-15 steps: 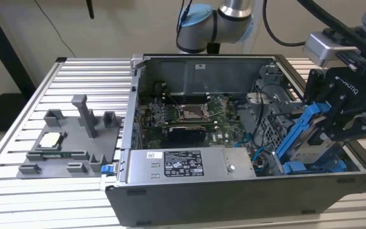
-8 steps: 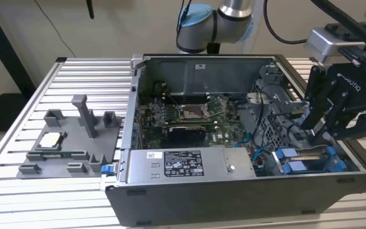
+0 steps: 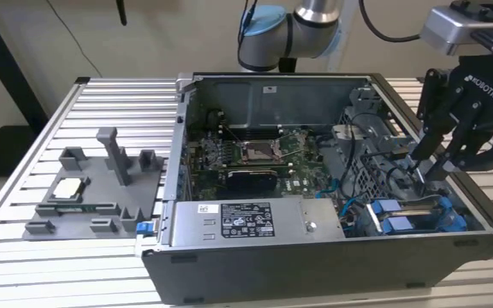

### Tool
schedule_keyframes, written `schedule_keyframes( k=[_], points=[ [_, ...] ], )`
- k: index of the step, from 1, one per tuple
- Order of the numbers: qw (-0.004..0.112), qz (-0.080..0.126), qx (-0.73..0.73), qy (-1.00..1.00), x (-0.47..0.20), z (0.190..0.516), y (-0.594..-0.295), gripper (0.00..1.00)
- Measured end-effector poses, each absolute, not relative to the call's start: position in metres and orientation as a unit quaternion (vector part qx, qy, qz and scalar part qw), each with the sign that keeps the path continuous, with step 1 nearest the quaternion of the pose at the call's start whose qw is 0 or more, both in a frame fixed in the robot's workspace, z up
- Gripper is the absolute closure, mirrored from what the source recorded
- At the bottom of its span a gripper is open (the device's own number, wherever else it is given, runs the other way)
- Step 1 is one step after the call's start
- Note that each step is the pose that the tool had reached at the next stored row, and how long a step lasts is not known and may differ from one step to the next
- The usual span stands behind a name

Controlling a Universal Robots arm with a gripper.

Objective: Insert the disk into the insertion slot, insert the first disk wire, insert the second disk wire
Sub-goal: 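Insert the disk into the insertion slot, then insert the first disk wire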

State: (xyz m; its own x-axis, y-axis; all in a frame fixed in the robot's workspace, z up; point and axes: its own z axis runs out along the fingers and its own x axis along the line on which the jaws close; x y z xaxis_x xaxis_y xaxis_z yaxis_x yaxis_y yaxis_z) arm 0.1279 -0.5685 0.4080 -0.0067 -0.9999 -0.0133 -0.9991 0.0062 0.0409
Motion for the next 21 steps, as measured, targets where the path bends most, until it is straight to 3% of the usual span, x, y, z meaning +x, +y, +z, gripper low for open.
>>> schedule_keyframes(
  k=[9,21],
  points=[
    [0.002,-0.017,0.705,-0.709,0.117,0.402,-0.544,0.60],
    [-0.019,-0.021,0.711,-0.703,0.117,0.393,-0.535,0.60]
  ],
)
